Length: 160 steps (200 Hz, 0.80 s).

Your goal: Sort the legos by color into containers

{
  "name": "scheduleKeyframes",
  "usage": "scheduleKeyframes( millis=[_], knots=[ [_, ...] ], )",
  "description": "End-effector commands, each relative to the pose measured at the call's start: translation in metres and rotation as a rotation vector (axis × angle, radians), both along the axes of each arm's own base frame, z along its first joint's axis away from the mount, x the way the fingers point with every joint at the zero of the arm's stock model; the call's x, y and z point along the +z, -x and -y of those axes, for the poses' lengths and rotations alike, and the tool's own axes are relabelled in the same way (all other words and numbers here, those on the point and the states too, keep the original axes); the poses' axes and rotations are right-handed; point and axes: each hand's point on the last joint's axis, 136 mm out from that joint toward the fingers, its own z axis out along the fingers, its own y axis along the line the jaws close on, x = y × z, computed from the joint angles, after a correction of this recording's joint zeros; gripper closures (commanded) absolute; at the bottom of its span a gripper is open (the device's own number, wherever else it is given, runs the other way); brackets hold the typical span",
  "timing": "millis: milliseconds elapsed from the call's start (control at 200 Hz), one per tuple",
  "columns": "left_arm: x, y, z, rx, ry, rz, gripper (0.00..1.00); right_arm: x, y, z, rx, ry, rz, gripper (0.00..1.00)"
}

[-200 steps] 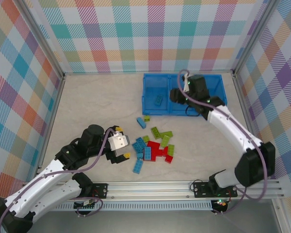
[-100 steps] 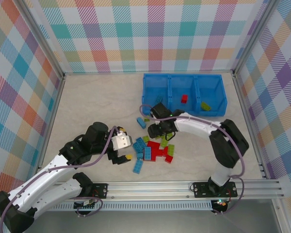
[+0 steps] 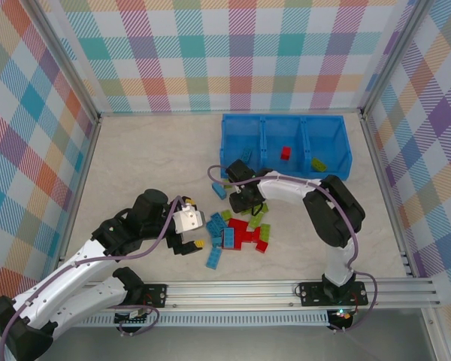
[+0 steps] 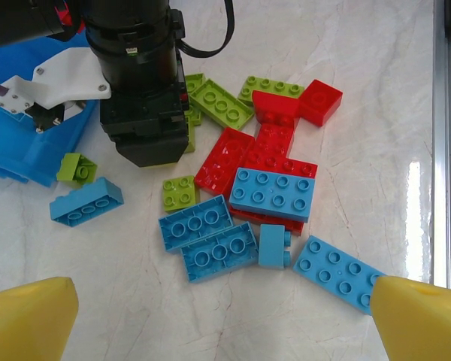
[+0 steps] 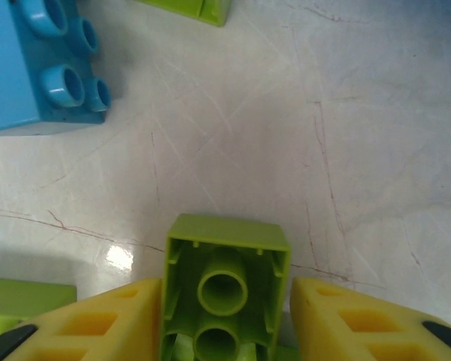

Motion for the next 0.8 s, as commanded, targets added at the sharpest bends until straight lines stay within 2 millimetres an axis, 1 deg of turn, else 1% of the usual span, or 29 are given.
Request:
scheduleKeyframes(
  millis=[0,70,120,135,185,275,305,345,415,500,575,625,630,660,725,795],
  knots=[
    [0.008,0.002,0.001,-0.019,0.012,0.013,0.00,0.004,-0.003,-0.006,0.006,-0.002,0.017,0.57],
    [0.008,0.002,0.001,-0.019,0.012,0.016,0.00,0.011,-0.005,-0.003,-0.013,-0.004,0.042,0.61],
    [0.008,0.002,0.001,-0.019,0.012,0.016,0.00,0.020,-0.008,-0.001,-0.025,-0.019,0.074,0.64],
    [0.008,0.002,0.001,-0.018,0.012,0.017,0.00,0.023,-0.008,-0.001,-0.027,-0.025,0.082,0.67],
    [0.009,0.002,0.001,-0.017,0.014,0.020,0.00,0.038,-0.010,0.000,-0.041,-0.058,0.129,0.70],
    [0.009,0.001,0.001,-0.013,0.018,0.025,0.00,0.066,-0.013,0.004,-0.055,-0.121,0.217,0.70],
    [0.011,0.000,0.001,-0.004,0.025,0.026,0.00,0.079,-0.015,0.006,-0.061,-0.140,0.254,0.70],
    [0.013,-0.002,0.002,0.009,0.040,0.020,0.00,0.093,-0.018,0.012,-0.079,-0.154,0.299,0.70],
    [0.017,-0.005,0.004,0.027,0.067,0.021,0.00,0.120,-0.027,0.030,-0.131,-0.170,0.379,0.70],
    [0.024,-0.013,0.005,0.076,0.111,0.038,0.00,0.152,-0.046,0.066,-0.236,-0.203,0.473,0.70],
    [0.030,-0.024,0.003,0.154,0.153,0.056,0.00,0.175,-0.064,0.105,-0.347,-0.249,0.534,0.69],
    [0.035,-0.031,0.000,0.210,0.180,0.061,0.00,0.185,-0.076,0.132,-0.417,-0.275,0.561,0.69],
    [0.035,-0.031,0.000,0.214,0.181,0.060,0.00,0.187,-0.079,0.137,-0.432,-0.279,0.565,0.69],
    [0.037,-0.034,-0.002,0.235,0.189,0.062,0.00,0.191,-0.084,0.149,-0.462,-0.287,0.572,0.69],
    [0.040,-0.037,-0.003,0.257,0.202,0.070,0.00,0.194,-0.100,0.185,-0.549,-0.273,0.586,0.69],
    [0.043,-0.038,-0.004,0.270,0.215,0.081,0.00,0.190,-0.116,0.216,-0.625,-0.246,0.579,0.69]
  ],
)
